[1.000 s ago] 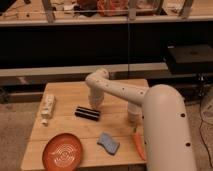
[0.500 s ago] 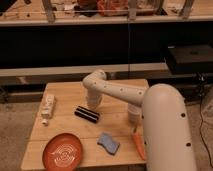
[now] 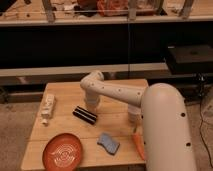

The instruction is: Push the eraser across the table

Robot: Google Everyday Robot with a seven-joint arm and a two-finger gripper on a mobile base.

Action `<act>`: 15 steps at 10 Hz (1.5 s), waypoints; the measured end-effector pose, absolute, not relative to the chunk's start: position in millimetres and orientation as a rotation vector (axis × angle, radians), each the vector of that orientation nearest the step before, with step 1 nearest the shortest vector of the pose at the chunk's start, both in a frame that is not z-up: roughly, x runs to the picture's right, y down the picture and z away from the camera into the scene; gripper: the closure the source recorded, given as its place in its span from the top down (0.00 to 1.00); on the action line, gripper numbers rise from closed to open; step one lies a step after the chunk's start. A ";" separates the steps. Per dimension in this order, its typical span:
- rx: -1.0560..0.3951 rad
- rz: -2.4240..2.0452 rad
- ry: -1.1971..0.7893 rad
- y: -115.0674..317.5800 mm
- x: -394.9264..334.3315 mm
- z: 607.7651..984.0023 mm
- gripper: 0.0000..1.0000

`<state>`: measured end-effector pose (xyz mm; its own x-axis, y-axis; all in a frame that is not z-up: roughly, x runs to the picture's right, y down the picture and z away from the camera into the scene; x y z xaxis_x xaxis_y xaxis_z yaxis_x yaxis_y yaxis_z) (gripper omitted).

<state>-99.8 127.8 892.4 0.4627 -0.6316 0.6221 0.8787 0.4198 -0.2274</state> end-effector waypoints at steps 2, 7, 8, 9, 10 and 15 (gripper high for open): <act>-0.578 -1.014 -0.496 132.2 -117.3 888.1 0.04; -0.580 -1.055 -0.509 140.2 -140.4 881.1 0.04; -0.579 -1.062 -0.513 141.9 -146.0 879.6 0.04; -0.580 -1.068 -0.511 142.8 -146.3 878.6 0.04; -0.581 -1.071 -0.512 143.6 -145.5 877.7 0.04; -0.588 -1.107 -0.537 151.9 -161.9 870.2 0.04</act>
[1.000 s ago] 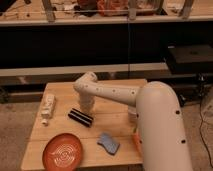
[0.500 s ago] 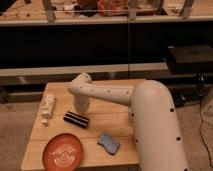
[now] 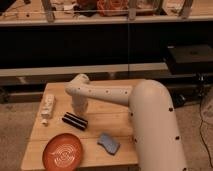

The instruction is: Push the eraser across the table

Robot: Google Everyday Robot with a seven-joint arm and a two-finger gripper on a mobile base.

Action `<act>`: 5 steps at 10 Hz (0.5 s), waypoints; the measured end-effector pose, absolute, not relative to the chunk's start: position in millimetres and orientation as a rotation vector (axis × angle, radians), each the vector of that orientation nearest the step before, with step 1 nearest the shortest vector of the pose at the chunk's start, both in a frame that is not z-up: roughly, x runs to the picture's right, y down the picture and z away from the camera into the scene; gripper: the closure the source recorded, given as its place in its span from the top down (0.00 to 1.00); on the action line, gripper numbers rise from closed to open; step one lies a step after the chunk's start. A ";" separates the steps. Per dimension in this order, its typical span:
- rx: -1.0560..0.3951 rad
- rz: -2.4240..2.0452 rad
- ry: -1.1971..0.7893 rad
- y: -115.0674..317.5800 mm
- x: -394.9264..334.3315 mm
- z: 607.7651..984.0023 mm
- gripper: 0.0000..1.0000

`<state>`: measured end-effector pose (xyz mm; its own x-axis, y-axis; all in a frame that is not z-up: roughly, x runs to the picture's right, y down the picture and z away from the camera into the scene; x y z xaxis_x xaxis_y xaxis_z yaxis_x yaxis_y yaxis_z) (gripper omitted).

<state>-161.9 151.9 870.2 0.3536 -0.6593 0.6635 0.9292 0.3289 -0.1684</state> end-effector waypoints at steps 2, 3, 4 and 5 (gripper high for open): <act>-0.590 -1.118 -0.543 154.4 -162.8 867.8 0.04; -0.593 -1.126 -0.546 155.8 -164.1 866.3 0.04; -0.594 -1.132 -0.549 157.6 -166.0 865.2 0.04; -0.595 -1.133 -0.550 158.1 -166.4 864.8 0.04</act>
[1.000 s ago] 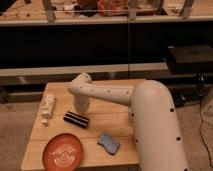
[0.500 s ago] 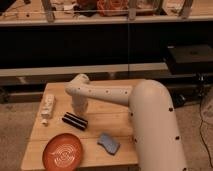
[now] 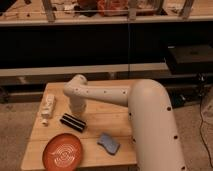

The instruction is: Push the eraser across the table

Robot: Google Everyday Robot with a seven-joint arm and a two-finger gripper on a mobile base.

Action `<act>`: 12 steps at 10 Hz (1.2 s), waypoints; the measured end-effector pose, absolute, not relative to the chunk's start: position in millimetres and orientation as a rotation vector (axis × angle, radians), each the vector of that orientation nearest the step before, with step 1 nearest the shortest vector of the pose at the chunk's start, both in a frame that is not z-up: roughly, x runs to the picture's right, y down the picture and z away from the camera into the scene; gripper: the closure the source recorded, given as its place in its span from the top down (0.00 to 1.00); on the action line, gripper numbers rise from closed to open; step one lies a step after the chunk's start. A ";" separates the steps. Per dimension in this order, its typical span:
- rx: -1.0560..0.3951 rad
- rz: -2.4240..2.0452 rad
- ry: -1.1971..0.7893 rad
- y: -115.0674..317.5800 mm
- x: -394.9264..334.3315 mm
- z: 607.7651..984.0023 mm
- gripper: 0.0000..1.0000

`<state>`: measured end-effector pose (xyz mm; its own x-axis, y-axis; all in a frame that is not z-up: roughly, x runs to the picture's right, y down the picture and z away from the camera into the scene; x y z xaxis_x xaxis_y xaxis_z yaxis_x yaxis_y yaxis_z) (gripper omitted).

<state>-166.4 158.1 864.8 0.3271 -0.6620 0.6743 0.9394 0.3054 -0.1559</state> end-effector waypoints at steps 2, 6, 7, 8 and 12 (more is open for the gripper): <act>-0.595 -1.142 -0.552 160.5 -165.8 862.6 0.04; -0.599 -1.154 -0.555 163.9 -162.3 859.8 0.04; -0.599 -1.156 -0.556 164.2 -161.2 859.1 0.04; -0.600 -1.157 -0.556 165.2 -160.1 858.3 0.04; -0.599 -1.181 -0.563 168.1 -159.8 854.7 0.04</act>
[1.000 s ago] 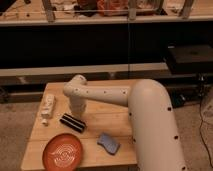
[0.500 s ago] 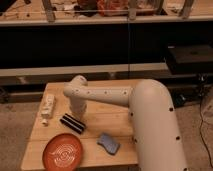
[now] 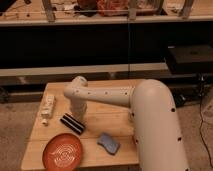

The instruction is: Push the eraser across the table

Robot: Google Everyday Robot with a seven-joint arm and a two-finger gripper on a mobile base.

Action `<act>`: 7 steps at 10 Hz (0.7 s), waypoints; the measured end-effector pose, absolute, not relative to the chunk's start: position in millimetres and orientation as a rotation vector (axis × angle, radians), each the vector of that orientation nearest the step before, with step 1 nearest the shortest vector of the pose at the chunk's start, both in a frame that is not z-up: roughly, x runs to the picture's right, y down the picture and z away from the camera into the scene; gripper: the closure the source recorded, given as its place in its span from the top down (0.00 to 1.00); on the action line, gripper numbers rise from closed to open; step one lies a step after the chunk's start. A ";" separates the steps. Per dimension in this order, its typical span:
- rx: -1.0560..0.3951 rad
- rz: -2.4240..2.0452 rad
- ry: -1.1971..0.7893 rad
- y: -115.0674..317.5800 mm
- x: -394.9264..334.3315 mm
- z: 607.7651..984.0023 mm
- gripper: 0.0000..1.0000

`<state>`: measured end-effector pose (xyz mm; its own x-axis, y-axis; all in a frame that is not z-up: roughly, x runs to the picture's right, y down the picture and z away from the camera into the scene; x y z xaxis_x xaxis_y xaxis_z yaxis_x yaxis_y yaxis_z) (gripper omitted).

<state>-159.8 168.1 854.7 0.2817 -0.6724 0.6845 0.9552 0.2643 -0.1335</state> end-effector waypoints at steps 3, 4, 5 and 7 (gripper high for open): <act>-0.602 -1.177 -0.560 168.8 -152.9 853.9 0.04; -0.601 -1.192 -0.565 170.4 -153.6 853.5 0.04; -0.598 -1.199 -0.569 170.9 -155.7 852.9 0.04; -0.597 -1.195 -0.568 170.7 -152.6 852.1 0.04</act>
<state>-152.6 170.7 852.1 0.2683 -0.6756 0.6867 0.9591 0.2543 -0.1245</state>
